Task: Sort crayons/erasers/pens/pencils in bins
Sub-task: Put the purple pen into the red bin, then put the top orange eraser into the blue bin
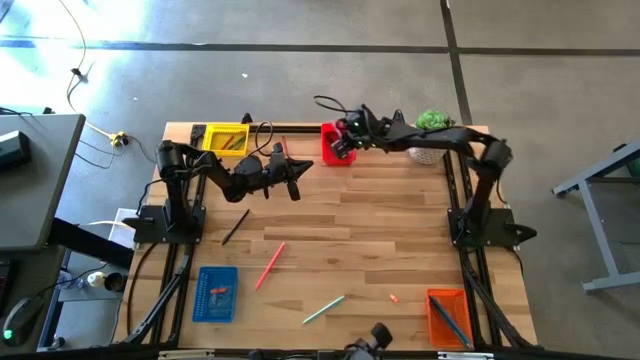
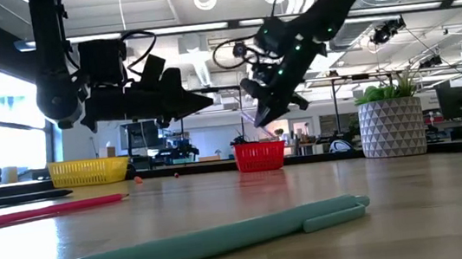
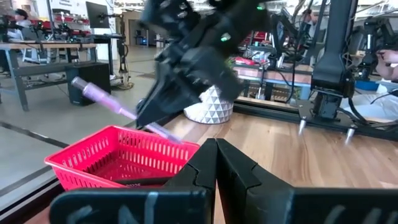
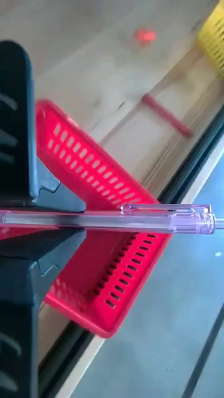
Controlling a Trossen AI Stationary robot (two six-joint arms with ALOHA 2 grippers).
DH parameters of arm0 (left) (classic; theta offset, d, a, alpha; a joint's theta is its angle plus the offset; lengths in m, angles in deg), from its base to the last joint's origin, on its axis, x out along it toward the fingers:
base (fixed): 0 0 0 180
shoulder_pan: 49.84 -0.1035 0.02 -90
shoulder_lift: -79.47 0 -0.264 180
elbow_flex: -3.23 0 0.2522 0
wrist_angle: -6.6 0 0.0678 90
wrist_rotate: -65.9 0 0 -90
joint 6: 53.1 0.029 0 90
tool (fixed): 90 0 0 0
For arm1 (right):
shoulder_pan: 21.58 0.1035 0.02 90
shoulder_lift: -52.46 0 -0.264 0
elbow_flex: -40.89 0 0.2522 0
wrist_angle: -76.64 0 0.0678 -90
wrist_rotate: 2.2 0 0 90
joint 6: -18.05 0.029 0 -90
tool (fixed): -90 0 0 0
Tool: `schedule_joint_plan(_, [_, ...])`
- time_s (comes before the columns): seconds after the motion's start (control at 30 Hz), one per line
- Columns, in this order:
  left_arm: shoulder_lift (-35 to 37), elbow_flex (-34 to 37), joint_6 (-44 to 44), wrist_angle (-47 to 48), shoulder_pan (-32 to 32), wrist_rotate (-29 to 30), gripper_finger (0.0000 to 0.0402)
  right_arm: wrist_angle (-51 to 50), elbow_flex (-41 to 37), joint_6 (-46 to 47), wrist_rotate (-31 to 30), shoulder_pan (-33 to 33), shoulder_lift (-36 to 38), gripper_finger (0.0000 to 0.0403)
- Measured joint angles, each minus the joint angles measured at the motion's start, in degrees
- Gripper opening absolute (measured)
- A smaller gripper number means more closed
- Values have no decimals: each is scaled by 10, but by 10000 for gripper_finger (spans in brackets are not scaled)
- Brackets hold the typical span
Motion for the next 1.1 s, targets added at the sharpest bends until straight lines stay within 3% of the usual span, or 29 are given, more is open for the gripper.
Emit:
schedule_joint_plan(0.27, [0,0,0,0,0,0,0,-134,122,-12,-2,-8,-88,23])
schedule_joint_plan(0.5, [0,0,0,4,0,0,0,-151,134,-12,-3,-10,-112,29])
schedule_joint_plan(0.87, [0,0,0,4,0,0,0,-150,134,-31,-3,-10,-107,123])
schedule_joint_plan(0.97, [0,0,0,6,0,0,0,-152,134,-65,-3,-7,-79,116])
schedule_joint_plan(1.1, [0,0,7,21,0,0,0,-118,95,-158,-6,7,-28,71])
